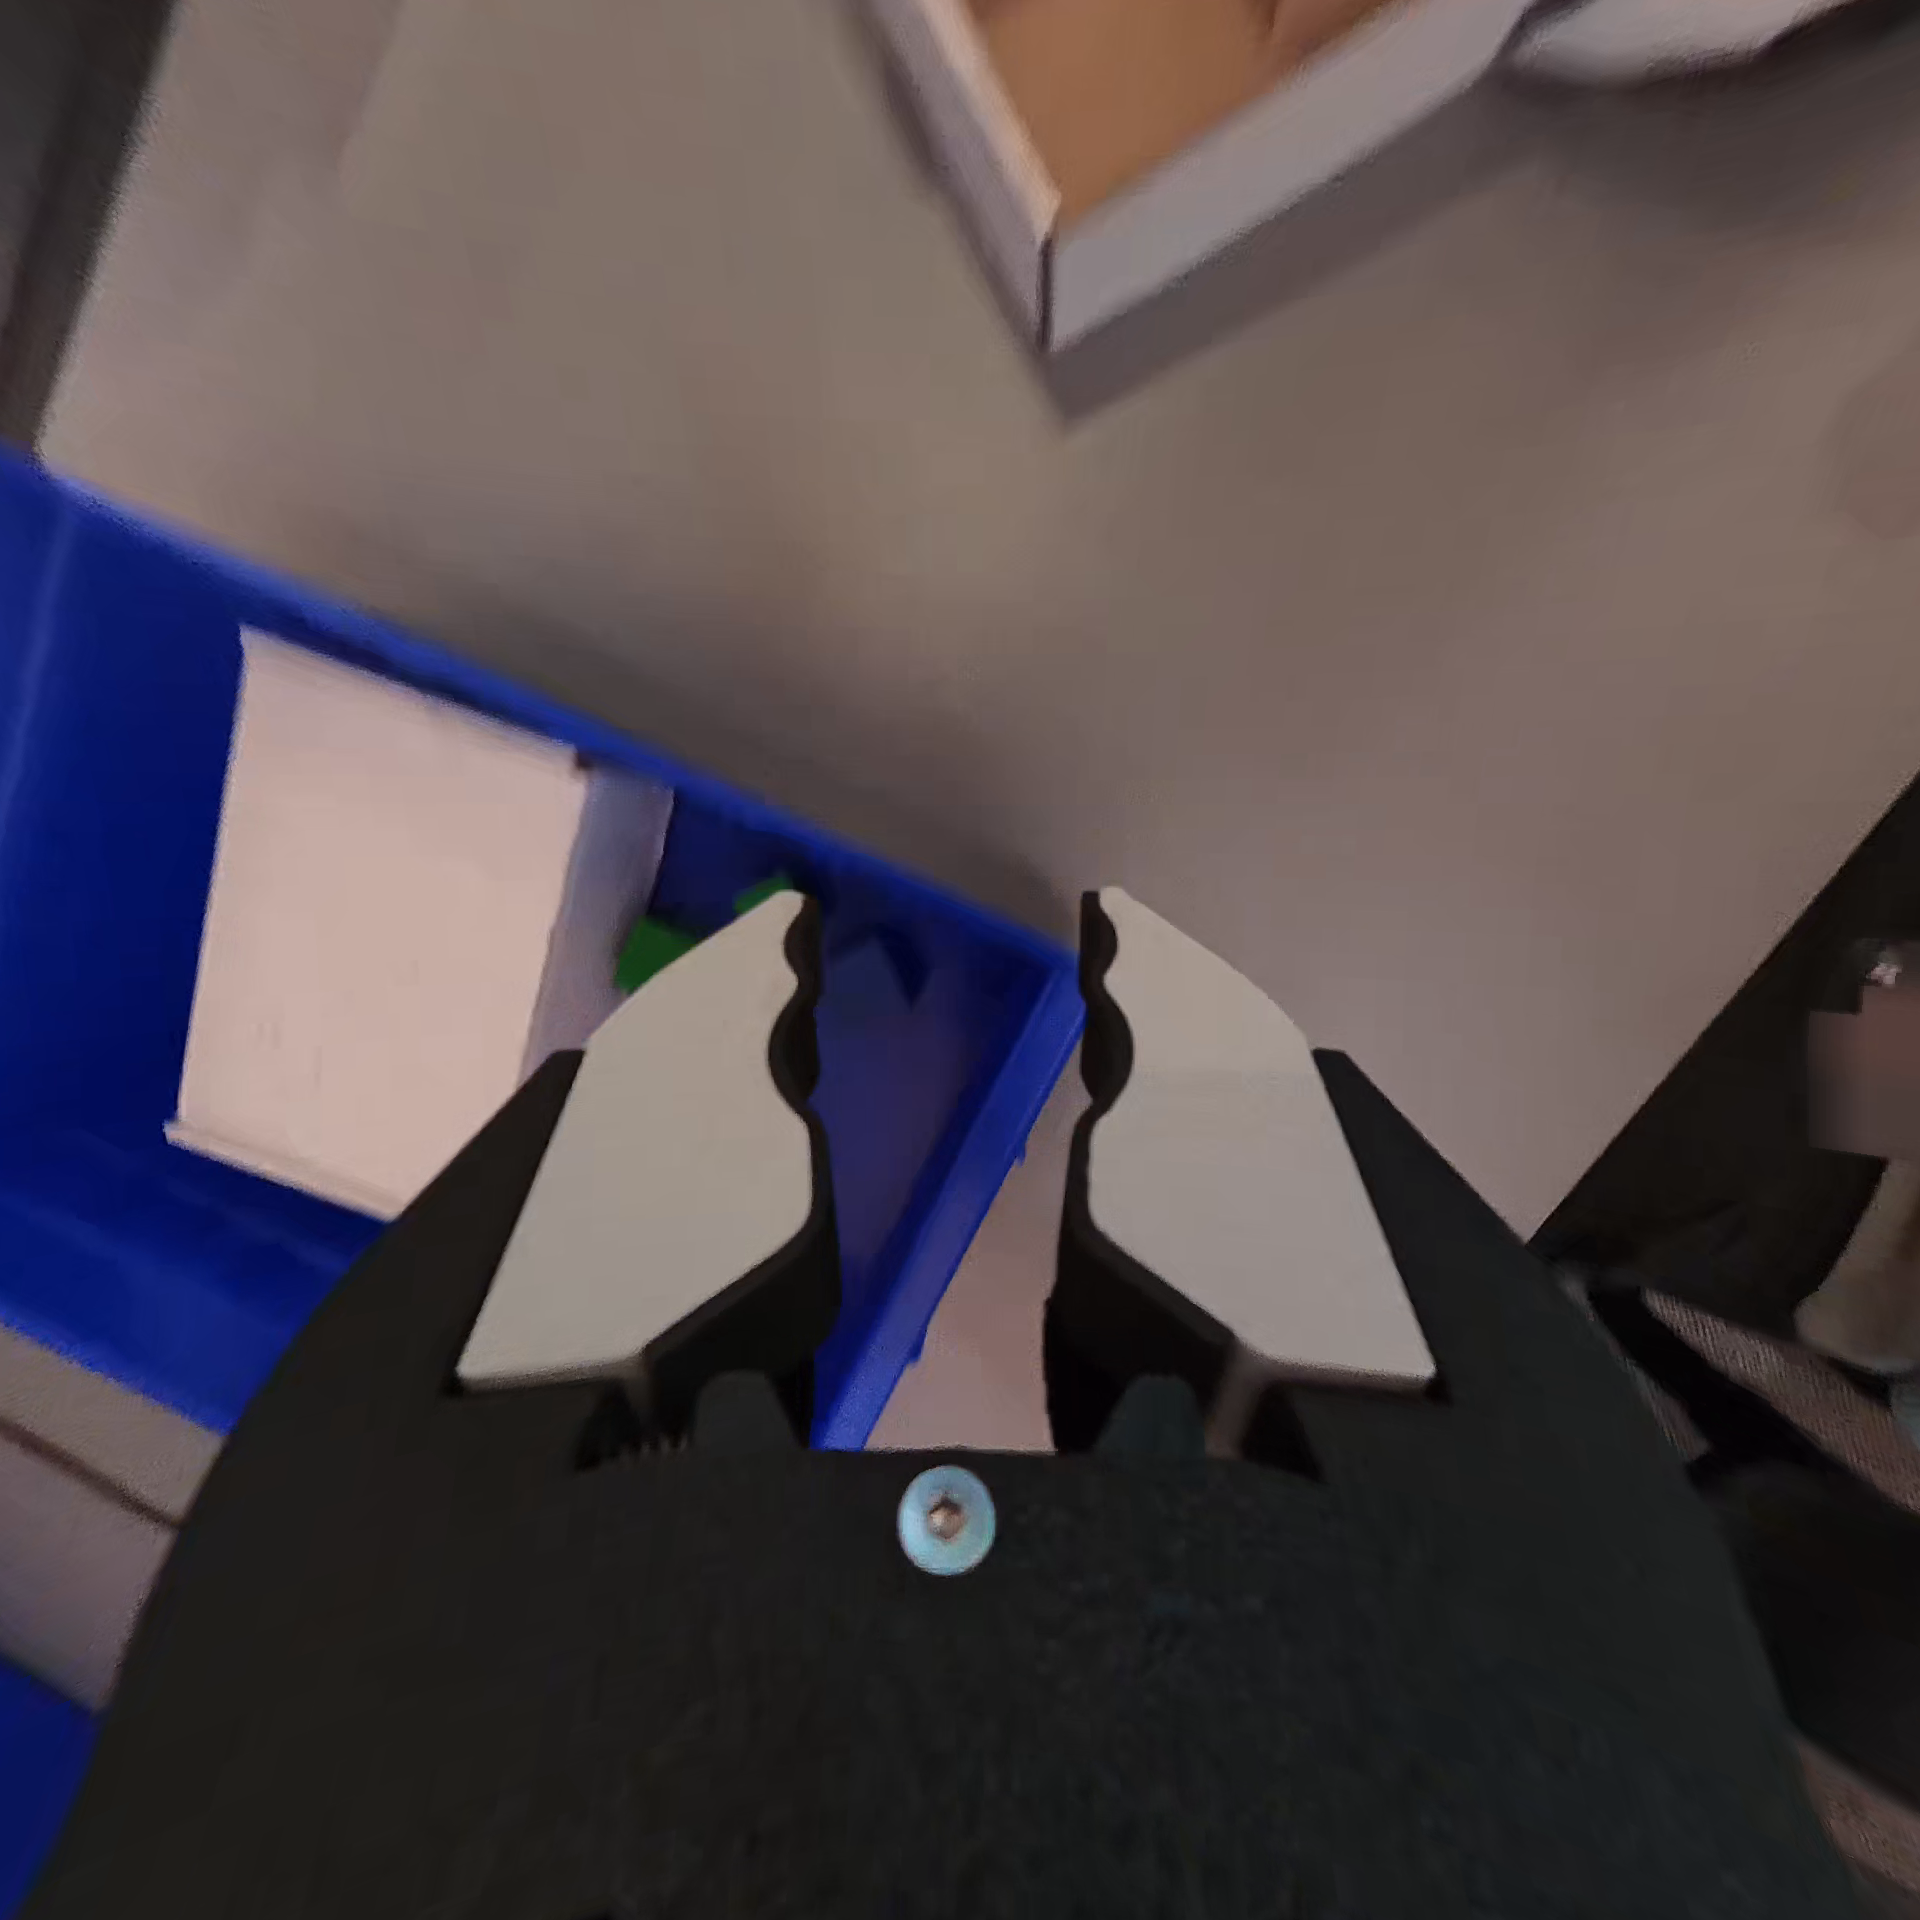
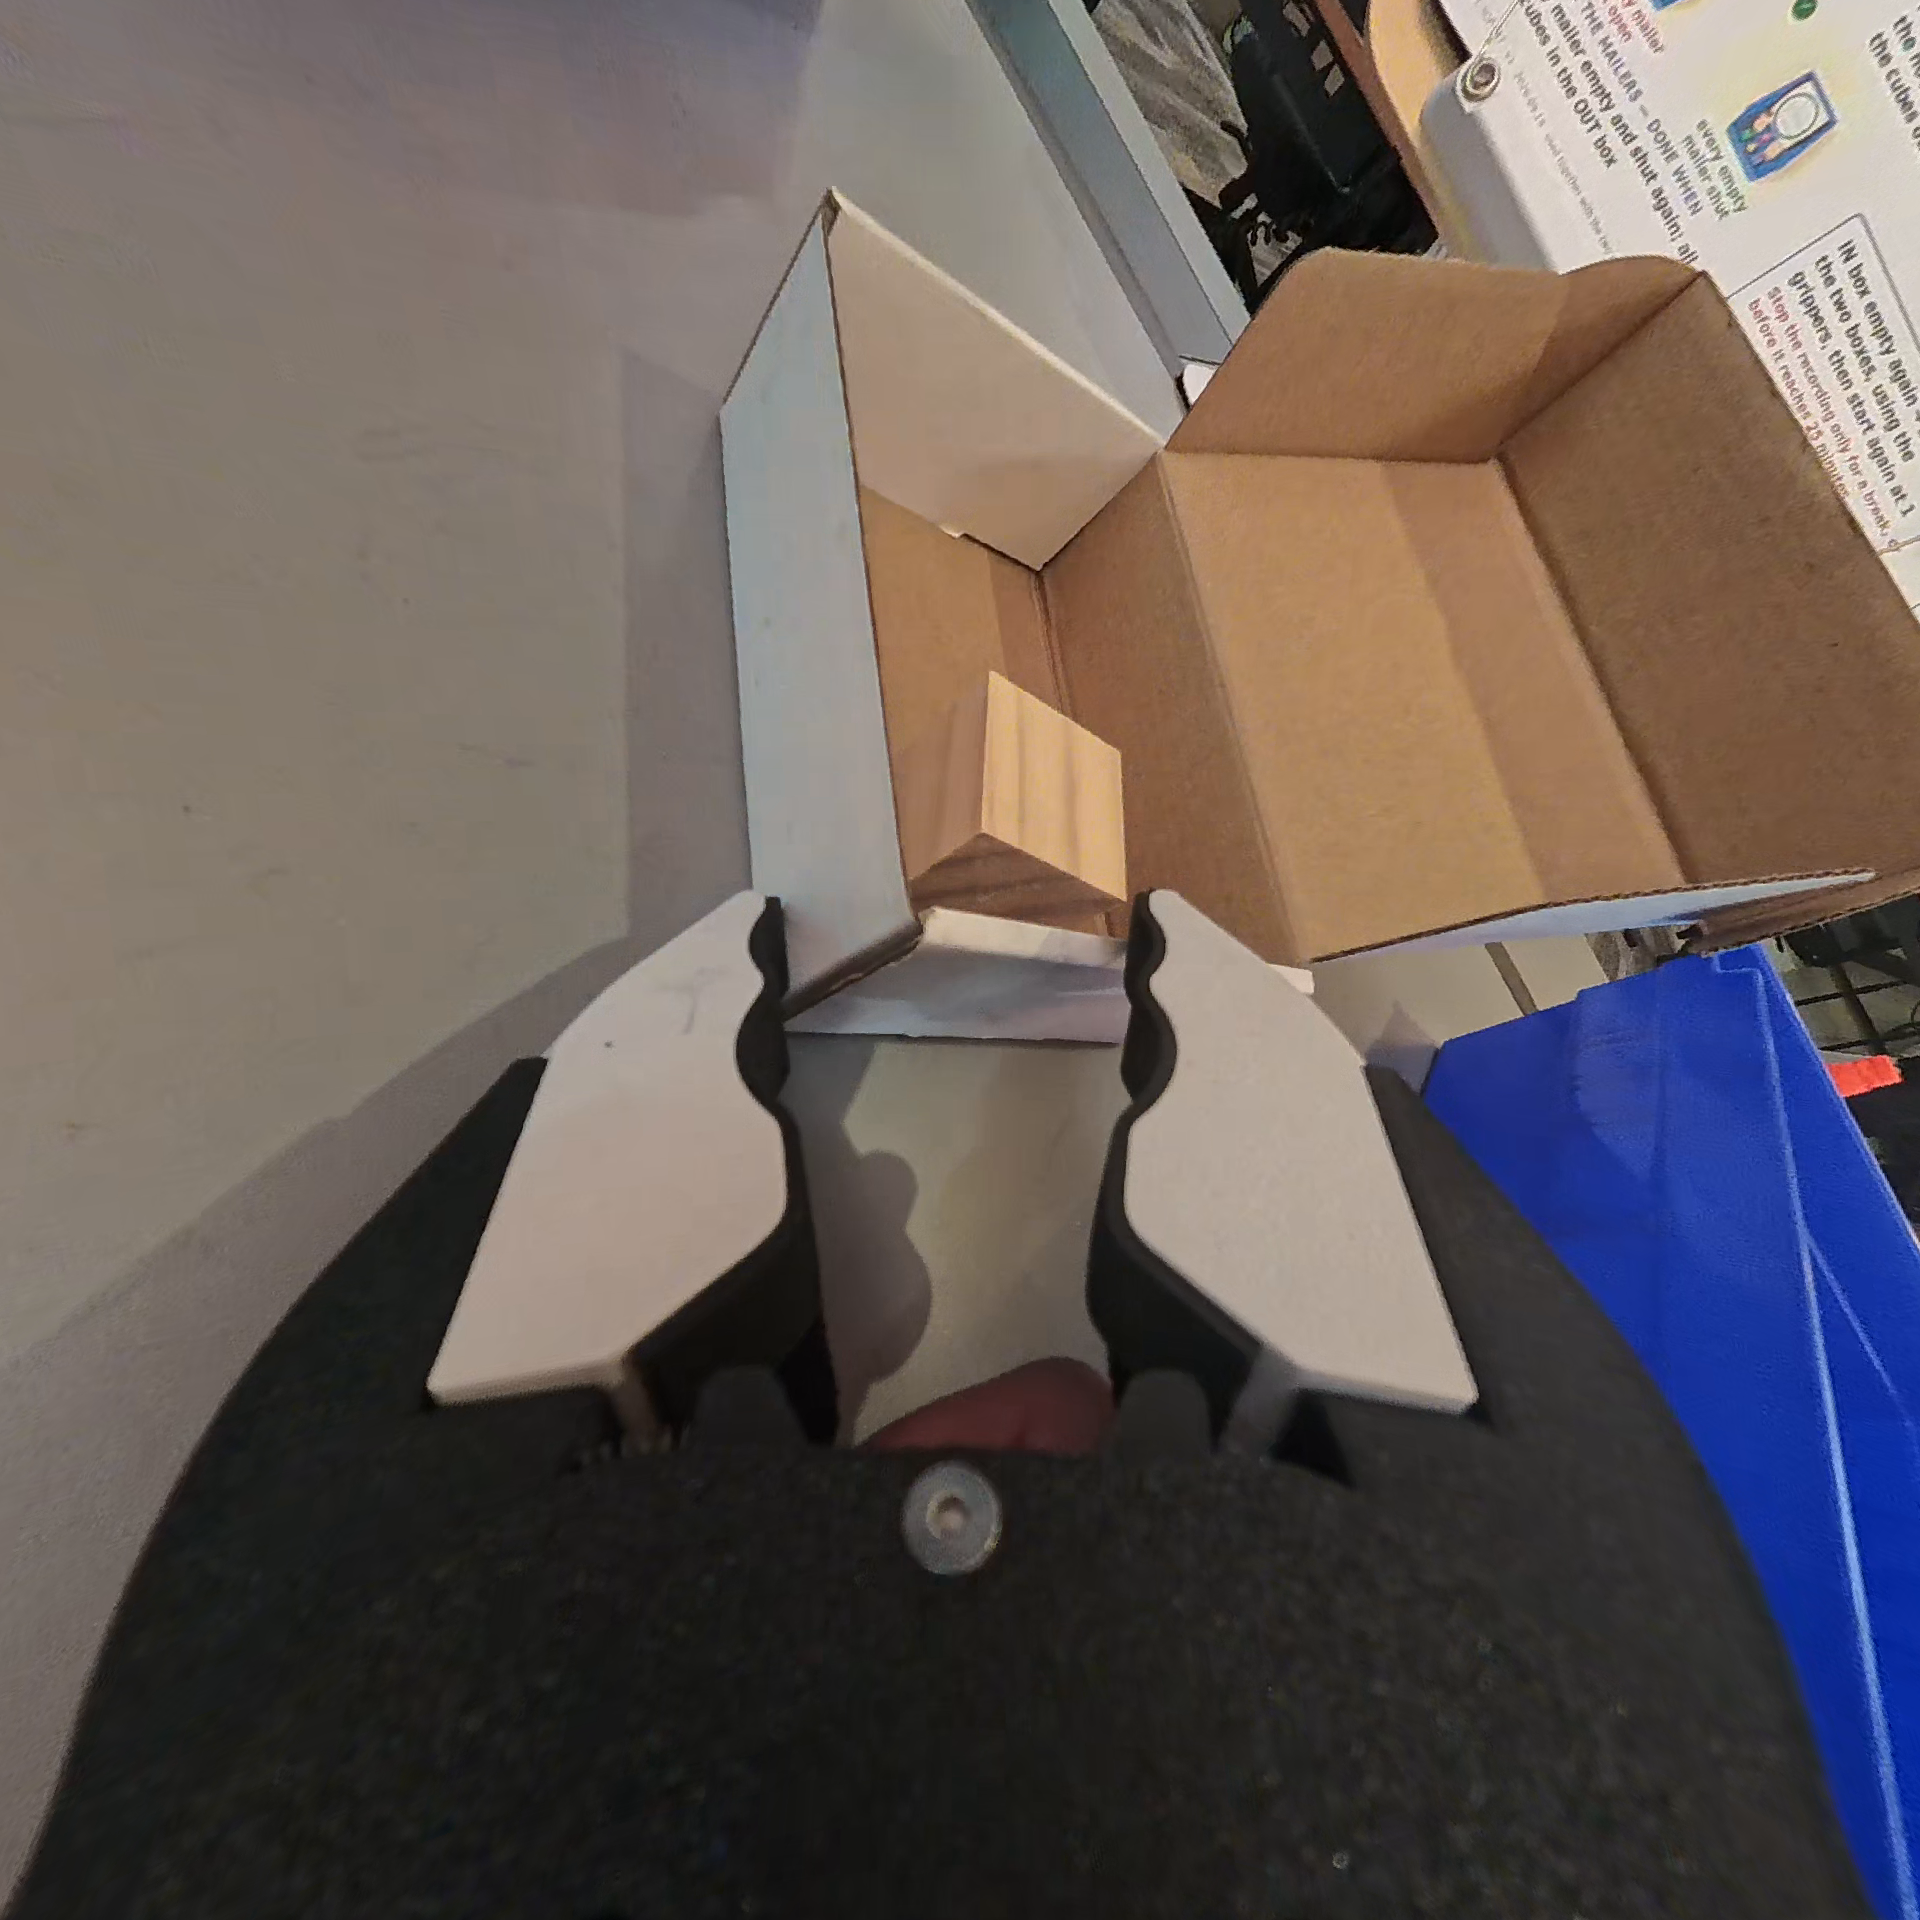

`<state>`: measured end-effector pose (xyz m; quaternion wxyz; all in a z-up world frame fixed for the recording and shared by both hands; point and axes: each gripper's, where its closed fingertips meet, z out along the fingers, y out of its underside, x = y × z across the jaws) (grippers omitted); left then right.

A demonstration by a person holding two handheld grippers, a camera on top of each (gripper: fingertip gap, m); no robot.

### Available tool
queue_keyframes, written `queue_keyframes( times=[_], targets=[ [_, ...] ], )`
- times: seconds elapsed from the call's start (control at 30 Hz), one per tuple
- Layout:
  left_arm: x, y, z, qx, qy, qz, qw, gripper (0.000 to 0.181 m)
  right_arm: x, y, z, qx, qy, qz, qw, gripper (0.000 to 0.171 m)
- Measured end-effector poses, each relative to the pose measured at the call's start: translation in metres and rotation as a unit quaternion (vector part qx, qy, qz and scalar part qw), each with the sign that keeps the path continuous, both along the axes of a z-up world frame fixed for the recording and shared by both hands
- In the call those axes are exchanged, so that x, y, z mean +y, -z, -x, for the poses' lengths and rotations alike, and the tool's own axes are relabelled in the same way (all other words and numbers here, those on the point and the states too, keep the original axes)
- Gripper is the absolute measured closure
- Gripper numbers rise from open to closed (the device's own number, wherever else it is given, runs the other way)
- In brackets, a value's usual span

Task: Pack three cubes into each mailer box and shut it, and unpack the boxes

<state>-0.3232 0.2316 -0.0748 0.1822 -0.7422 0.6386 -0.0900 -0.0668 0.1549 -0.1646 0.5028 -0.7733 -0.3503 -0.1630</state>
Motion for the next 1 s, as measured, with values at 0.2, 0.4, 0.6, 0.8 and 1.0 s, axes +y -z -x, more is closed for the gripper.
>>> queue_keyframes(
  times=[0.2,0.4,0.6,0.8,1.0],
  targets=[
    [0.025,0.067,0.049,0.078,-0.12,0.068,0.987,0.129,0.0,0.0,0.0,-0.001,0.001,0.0,1.0,0.108],
    [0.036,0.091,0.038,0.047,-0.21,0.134,0.967,0.132,0.0,0.0,0.0,0.0,0.001,0.0,1.0,0.109],
    [0.041,0.103,0.046,0.076,-0.213,0.116,0.967,0.155,0.0,0.0,0.0,0.0,0.001,0.0,1.0,0.108],
    [0.063,0.027,0.052,-0.002,-0.246,0.05,0.968,0.155,0.0,0.0,0.0,0.0,0.001,0.0,1.0,0.108],
    [0.032,-0.046,-0.062,-0.126,-0.17,0.034,0.977,0.155,0.0,0.0,0.0,-0.001,0.001,-0.001,1.0,0.109]
  ],
)
